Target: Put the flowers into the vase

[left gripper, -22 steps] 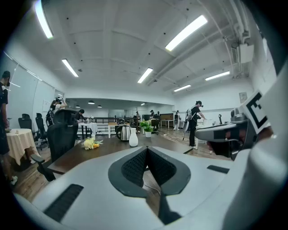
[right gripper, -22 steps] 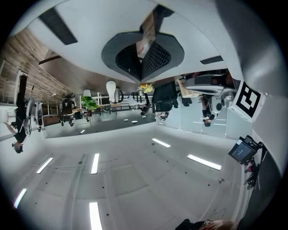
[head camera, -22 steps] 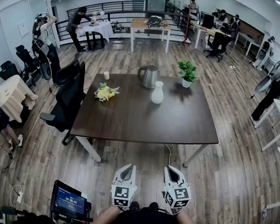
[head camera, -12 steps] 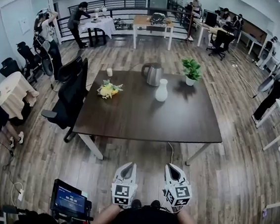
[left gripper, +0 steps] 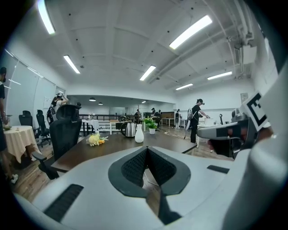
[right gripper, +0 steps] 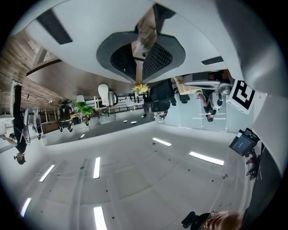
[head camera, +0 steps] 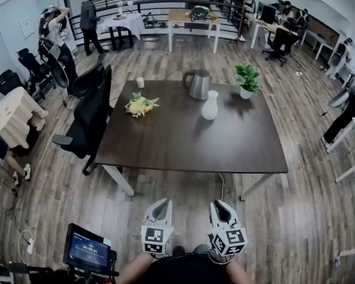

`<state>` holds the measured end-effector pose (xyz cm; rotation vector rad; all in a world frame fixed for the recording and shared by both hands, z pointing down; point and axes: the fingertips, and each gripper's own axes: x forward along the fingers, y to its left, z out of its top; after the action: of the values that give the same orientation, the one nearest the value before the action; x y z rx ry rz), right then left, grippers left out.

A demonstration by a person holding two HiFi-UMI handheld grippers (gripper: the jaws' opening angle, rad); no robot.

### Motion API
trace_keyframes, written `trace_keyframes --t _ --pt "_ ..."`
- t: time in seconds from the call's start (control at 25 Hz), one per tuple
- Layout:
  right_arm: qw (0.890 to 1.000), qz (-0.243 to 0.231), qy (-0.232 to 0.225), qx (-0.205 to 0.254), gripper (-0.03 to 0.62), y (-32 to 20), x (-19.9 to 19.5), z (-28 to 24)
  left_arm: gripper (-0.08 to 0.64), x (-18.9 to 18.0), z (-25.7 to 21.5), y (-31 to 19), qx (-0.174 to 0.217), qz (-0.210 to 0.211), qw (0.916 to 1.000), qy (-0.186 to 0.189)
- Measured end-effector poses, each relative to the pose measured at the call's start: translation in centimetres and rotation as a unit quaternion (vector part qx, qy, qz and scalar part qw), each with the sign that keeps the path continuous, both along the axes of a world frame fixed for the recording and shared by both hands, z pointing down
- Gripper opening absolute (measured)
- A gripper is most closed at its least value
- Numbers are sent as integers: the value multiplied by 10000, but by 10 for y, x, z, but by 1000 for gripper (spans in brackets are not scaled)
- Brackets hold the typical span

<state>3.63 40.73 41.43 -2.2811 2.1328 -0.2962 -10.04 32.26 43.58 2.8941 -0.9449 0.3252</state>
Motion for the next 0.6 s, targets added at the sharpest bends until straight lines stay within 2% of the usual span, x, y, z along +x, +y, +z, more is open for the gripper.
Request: trace_keyframes --t 0.4,0.6 --pt "9996 -52 -115 -235 20 -35 10 7 8 -6 -3 -34 -155 -201 9997 -46" --pt "9995 -203 -185 -148 20 -85 26 11 8 -9 2 -76 -127 -539 9984 -123"
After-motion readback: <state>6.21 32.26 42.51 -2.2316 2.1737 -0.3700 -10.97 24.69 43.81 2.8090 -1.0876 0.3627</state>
